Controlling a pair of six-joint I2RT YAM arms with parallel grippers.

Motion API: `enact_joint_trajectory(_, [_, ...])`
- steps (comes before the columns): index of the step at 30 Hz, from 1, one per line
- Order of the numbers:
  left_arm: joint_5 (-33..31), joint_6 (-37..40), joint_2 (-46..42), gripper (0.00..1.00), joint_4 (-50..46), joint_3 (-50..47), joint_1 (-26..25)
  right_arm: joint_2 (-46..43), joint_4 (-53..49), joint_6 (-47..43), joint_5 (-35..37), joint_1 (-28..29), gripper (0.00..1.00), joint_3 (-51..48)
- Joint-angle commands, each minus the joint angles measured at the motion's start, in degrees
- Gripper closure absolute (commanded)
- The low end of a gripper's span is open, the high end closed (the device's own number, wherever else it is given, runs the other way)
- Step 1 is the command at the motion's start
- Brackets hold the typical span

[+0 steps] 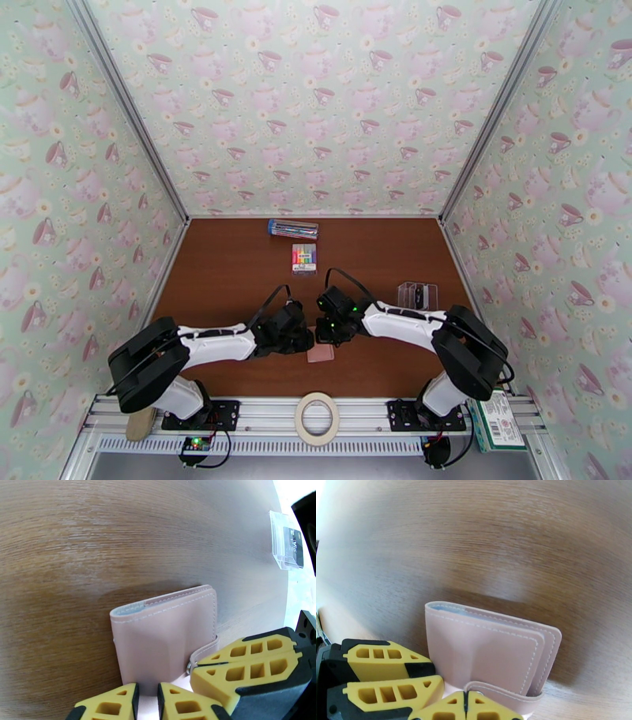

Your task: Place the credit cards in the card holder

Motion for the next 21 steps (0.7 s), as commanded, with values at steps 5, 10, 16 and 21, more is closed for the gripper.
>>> enact_joint_trajectory(5, [0.4,-0.2,1.7,0.77,-1.1,0.8,-0.8,2.8,-0.9,-0.3,-1.5,1.6,1.00,0.5])
enact_joint_trajectory(10, [0.4,-0.1,1.8,0.77,-1.2,1.0,-0.8,2.8,-1.5,-0.1,-1.0,1.5,1.00,0.1])
enact_joint_trajectory(16, [0.3,-0.1,1.8,0.77,-1.2,0.9,-0.8,1.8,-2.7,0.1,0.5,1.6,1.00,-0.6])
enact_joint_trajectory(21, [0.3,-0.2,1.6,0.77,-1.1,0.7,-0.8,0.6,-3.4,0.8,1.9,1.6,1.00,-1.6])
